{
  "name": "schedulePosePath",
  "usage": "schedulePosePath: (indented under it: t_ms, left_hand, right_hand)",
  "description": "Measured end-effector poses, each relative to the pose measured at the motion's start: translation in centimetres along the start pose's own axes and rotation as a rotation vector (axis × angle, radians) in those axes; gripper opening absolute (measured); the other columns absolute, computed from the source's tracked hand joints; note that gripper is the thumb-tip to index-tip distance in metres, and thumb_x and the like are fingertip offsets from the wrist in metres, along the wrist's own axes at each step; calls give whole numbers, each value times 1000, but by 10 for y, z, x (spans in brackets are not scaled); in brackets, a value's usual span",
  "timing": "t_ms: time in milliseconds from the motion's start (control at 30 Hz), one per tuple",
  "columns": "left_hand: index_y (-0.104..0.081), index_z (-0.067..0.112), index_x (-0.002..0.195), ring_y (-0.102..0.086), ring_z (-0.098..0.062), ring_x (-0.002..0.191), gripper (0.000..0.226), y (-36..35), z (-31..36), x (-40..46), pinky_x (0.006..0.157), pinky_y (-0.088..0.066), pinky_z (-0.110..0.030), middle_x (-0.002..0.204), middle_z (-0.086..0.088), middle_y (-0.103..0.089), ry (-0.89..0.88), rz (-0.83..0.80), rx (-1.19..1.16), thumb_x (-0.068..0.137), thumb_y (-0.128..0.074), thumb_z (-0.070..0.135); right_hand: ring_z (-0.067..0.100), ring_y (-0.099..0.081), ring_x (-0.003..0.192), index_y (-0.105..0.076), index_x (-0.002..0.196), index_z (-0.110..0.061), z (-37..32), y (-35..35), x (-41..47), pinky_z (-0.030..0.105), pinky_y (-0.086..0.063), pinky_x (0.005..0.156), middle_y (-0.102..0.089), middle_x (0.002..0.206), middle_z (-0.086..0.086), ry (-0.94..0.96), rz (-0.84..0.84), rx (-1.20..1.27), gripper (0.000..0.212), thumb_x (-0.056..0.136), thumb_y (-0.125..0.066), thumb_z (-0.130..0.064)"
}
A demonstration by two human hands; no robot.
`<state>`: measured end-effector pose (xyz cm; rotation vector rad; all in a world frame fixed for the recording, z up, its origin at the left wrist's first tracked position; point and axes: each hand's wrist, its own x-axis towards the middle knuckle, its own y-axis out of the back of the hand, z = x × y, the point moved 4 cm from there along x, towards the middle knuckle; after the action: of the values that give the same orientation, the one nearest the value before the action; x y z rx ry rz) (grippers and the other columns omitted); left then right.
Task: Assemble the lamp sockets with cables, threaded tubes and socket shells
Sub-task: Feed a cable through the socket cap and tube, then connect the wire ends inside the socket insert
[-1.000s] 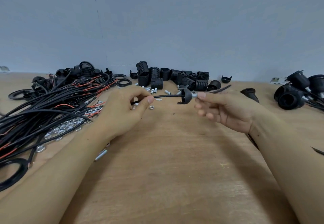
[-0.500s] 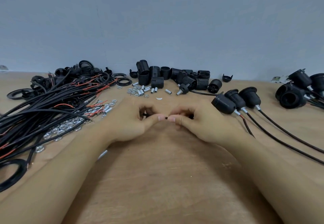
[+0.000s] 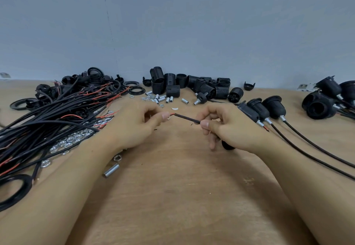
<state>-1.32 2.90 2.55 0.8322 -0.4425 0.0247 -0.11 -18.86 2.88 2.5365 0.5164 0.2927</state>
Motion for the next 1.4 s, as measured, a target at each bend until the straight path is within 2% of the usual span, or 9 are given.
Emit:
schedulePosePath:
  t_ms: [200,300,400,567,733,1000,1200,1333,1400]
  left_hand:
    - [-70,15,82,-53,-6,55,13,-3,2,4,50,-45,-17,66,4,-67,67,150,-419,90,-70,25]
    - [-73,18,81,-52,-9,54,12,-15,6,3,53,-43,-18,72,0,-71,69,49,-551,84,-73,29]
    - [-76,20,85,-54,-9,57,21,-24,9,2,55,-44,-18,75,0,-73,55,-55,-616,75,-70,38]
    - [-77,19,89,-56,-5,55,7,-29,9,3,54,-45,-15,71,2,-72,60,-40,-573,87,-71,19]
    - [-77,24,86,-63,-13,65,5,-29,10,1,61,-51,-27,73,4,-74,63,35,-416,87,-74,20]
    - [-70,33,77,-52,-3,56,11,-22,11,0,54,-38,-11,67,22,-65,15,140,-163,87,-74,31]
    - [-68,32,78,-55,-9,61,11,-15,10,2,54,-40,-15,69,8,-65,-40,126,-25,88,-72,29]
    - [-64,30,76,-57,3,66,14,-12,5,29,59,-38,-7,66,23,-63,32,138,61,88,-68,25]
    - [-63,28,82,-57,-3,76,8,-13,-1,55,71,-43,-16,80,17,-64,35,90,151,89,-65,24]
  right_hand:
    - [28,-61,49,-59,98,-6,0,-1,0,31,-47,57,-62,74,7,-25,-132,204,11,96,-52,2]
    - [25,-60,49,-59,107,-4,0,-12,-2,29,-41,52,-61,71,6,-44,-247,274,15,96,-59,-14]
    - [21,-58,46,-65,101,-7,-1,-23,1,28,-46,48,-60,64,3,-21,-149,334,21,97,-59,-27]
    - [18,-51,39,-65,92,-5,3,-25,6,26,-42,41,-60,63,2,1,-4,346,15,98,-59,-18]
    - [14,-39,32,-63,96,-9,6,-23,10,31,-34,46,-53,55,0,-10,100,313,11,98,-57,-17]
    - [10,-33,32,-58,90,-11,8,-23,11,28,-37,44,-43,48,-3,-61,174,357,9,97,-54,-15]
    - [11,-31,33,-60,89,-8,6,-22,12,27,-37,41,-37,43,-7,5,152,319,17,96,-63,-24]
    - [11,-32,33,-60,88,-17,11,-19,14,26,-39,42,-36,43,-8,-50,216,376,15,96,-59,-29]
    - [11,-32,33,-59,91,-15,12,-18,15,26,-39,41,-35,43,-7,-62,215,392,15,98,-57,-29]
